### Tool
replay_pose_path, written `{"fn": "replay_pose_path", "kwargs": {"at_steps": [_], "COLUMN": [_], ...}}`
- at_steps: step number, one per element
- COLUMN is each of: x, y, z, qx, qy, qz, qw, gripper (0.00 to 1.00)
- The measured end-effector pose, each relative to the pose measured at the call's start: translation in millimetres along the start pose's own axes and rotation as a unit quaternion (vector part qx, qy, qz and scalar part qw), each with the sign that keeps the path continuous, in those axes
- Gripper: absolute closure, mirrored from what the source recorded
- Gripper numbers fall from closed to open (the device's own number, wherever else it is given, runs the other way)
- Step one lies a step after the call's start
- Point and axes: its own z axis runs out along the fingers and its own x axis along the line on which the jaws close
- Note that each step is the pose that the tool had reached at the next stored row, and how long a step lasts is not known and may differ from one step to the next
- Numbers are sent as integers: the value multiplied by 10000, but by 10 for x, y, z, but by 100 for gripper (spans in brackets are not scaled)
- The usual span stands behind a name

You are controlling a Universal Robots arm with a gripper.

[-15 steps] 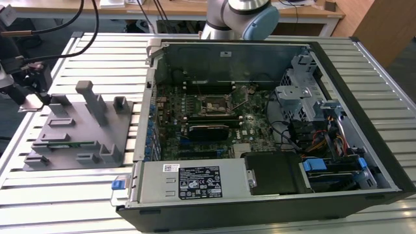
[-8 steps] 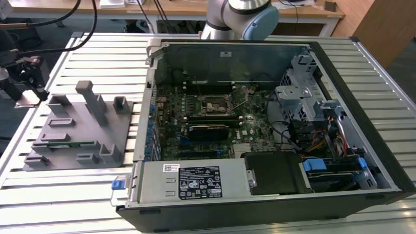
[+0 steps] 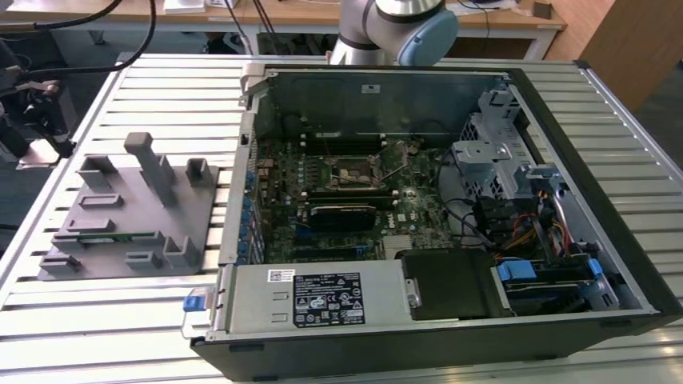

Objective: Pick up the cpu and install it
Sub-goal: 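Pick up the cpu and move it towards the insertion slot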

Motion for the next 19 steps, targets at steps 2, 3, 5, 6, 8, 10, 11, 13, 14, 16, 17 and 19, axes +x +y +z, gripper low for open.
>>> {"fn": "replay_pose_path", "kwargs": {"at_steps": [2, 3, 5, 6, 8, 10, 11, 13, 14, 16, 17, 19], "x": [0, 0, 1, 1, 1, 2, 2, 2, 2, 2, 2, 3], "y": [5, 7, 12, 15, 19, 23, 25, 30, 32, 36, 38, 43], "z": [-40, -61, -102, -121, -157, -195, -213, -250, -268, -302, -318, -351], "qx": [0, 0, 0, 0, 0, 0, 0, 0, 0, 0, 0, 0], "qy": [-1, 0, -1, 0, 0, 0, 0, 0, 0, 0, 0, -1], "qz": [0, 0, 0, 0, 0, 0, 0, 0, 0, 0, 0, 0], "qw": [10000, 10000, 10000, 10000, 10000, 10000, 10000, 10000, 10000, 10000, 10000, 10000], "gripper": [46, 46, 46, 46, 46, 46, 46, 46, 46, 46, 46, 46]}}
